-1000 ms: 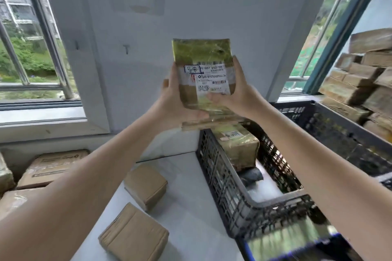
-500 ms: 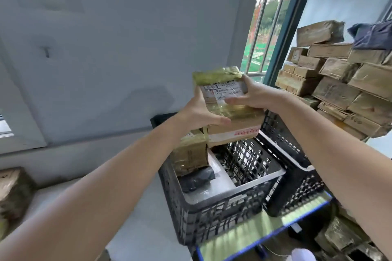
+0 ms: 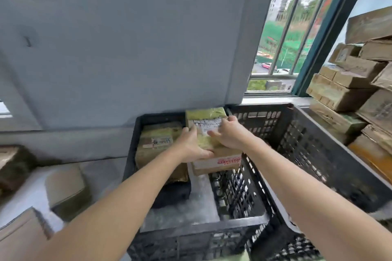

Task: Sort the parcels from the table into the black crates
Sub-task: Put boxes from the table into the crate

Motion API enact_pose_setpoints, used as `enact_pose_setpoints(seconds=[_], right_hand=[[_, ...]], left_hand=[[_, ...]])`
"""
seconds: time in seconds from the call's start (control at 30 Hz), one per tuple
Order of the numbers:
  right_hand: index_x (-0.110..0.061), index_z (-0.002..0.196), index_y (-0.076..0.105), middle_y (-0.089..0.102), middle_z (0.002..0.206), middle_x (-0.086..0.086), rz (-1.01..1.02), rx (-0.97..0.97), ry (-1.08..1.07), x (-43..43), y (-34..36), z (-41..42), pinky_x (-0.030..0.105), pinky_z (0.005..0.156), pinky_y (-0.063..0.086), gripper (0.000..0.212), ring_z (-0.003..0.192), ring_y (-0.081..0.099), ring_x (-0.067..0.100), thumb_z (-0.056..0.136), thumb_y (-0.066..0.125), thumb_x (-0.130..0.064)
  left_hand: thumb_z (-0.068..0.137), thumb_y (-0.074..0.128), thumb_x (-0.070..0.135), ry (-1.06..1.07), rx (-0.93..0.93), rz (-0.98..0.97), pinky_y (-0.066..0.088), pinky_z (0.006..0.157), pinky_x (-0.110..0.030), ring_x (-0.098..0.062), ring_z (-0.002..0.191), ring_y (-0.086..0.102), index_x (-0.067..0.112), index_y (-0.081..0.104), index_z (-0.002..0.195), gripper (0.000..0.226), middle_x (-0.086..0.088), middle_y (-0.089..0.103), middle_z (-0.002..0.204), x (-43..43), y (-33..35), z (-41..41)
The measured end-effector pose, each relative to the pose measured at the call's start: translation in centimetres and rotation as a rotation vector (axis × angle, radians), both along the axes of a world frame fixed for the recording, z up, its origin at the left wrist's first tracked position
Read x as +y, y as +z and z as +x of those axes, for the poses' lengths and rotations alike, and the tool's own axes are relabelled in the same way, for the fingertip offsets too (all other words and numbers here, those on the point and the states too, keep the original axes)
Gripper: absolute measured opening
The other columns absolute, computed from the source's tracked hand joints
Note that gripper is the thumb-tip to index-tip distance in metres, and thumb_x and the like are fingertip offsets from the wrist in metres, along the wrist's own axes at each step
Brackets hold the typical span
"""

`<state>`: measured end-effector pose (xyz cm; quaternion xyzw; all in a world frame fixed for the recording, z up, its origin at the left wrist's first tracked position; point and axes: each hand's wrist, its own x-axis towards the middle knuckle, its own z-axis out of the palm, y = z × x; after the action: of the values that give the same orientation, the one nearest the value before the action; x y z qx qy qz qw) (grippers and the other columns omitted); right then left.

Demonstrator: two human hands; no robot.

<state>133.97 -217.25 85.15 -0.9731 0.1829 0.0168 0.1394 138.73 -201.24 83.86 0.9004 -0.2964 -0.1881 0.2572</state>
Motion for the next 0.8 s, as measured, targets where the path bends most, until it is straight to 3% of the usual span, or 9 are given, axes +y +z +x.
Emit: enact_pose_setpoints(seconds=[0.1, 0.17, 0.2, 0.3, 0.4, 0.6, 0.67, 0.8], right_hand=[[-0.006, 0.157, 0.014, 0.006, 0.163, 0.018, -0.018, 0.170, 0.166, -1.1, -0.7, -0.2, 0.049, 0.116, 0.032, 0.120, 0.148, 0.021, 0.035, 0.073, 0.056, -0.082], [-0.011, 0.158, -0.002, -0.021, 0.163, 0.012, -0.054, 0.298, 0.238, -1.9, -1.4, -0.1, 0.045, 0.115, 0.034, 0.136, 0.144, 0.031, 0.035, 0.064, 0.069, -0.078], [-0.011, 0.158, -0.002, -0.025, 0.162, 0.012, -0.101, 0.324, 0.262, -2.2, -2.0, 0.1, 0.043, 0.113, 0.038, 0.136, 0.141, 0.037, 0.035, 0.065, 0.076, -0.071], [-0.002, 0.155, 0.012, -0.004, 0.161, 0.023, -0.276, 0.299, 0.320, -2.1, -3.9, 0.5, 0.043, 0.110, 0.041, 0.115, 0.138, 0.037, 0.040, 0.075, 0.079, -0.051], [0.004, 0.153, 0.010, 0.016, 0.154, 0.027, -0.365, 0.328, 0.324, -1.4, -5.6, 1.1, 0.043, 0.108, 0.041, 0.106, 0.130, 0.038, 0.040, 0.083, 0.073, -0.045], [0.010, 0.153, 0.005, 0.011, 0.160, 0.029, -0.396, 0.472, 0.207, -0.7, -10.2, 2.1, 0.046, 0.118, 0.025, 0.067, 0.147, 0.013, 0.042, 0.102, 0.042, -0.015], [0.009, 0.153, 0.007, 0.012, 0.160, 0.028, -0.470, 0.498, 0.230, -1.2, -10.9, 2.1, 0.048, 0.121, 0.018, 0.067, 0.150, 0.007, 0.041, 0.102, 0.044, -0.016], [-0.001, 0.156, 0.002, 0.007, 0.163, 0.023, -0.521, 0.491, 0.321, -1.7, -11.2, 2.5, 0.051, 0.123, 0.008, 0.093, 0.152, 0.000, 0.036, 0.094, 0.063, -0.031]], left_hand=[[0.066, 0.075, 0.070, 0.005, -0.089, 0.085, 0.041, 0.108, -0.043, -0.029, 0.139, 0.034, 0.017, -0.001, 0.159, 0.131, -0.007, 0.020, 0.157, -0.8, -1.6, 0.9], [0.067, 0.072, 0.073, -0.016, -0.182, 0.165, 0.038, 0.111, -0.046, -0.031, 0.141, 0.031, 0.016, 0.001, 0.158, 0.128, -0.009, 0.020, 0.158, -1.2, -2.5, 1.5], [0.068, 0.069, 0.075, -0.034, -0.233, 0.209, 0.034, 0.114, -0.047, -0.031, 0.144, 0.025, 0.014, 0.002, 0.158, 0.127, -0.010, 0.020, 0.159, -1.4, -2.9, 1.8], [0.073, 0.057, 0.082, -0.091, -0.387, 0.402, 0.027, 0.115, -0.050, -0.031, 0.146, 0.018, 0.009, 0.006, 0.157, 0.122, -0.012, 0.021, 0.160, -2.1, -3.7, 2.5], [0.080, 0.047, 0.082, -0.149, -0.396, 0.591, 0.014, 0.117, -0.061, -0.033, 0.151, 0.004, 0.007, 0.005, 0.157, 0.115, -0.013, 0.011, 0.164, -2.7, -4.8, 3.0], [0.096, 0.040, 0.064, -0.358, -0.526, 0.878, -0.002, 0.120, -0.060, -0.035, 0.152, -0.007, 0.002, 0.006, 0.157, 0.093, -0.018, 0.007, 0.165, -4.8, -8.1, 1.9], [0.100, 0.038, 0.056, -0.420, -0.626, 0.994, -0.005, 0.118, -0.062, -0.038, 0.151, -0.007, 0.003, 0.008, 0.157, 0.084, -0.018, 0.006, 0.165, -5.7, -8.9, 1.5], [0.102, 0.037, 0.051, -0.487, -0.665, 1.202, -0.006, 0.118, -0.063, -0.043, 0.150, -0.008, 0.007, 0.008, 0.158, 0.077, -0.019, 0.002, 0.165, -6.9, -9.7, 1.2]])
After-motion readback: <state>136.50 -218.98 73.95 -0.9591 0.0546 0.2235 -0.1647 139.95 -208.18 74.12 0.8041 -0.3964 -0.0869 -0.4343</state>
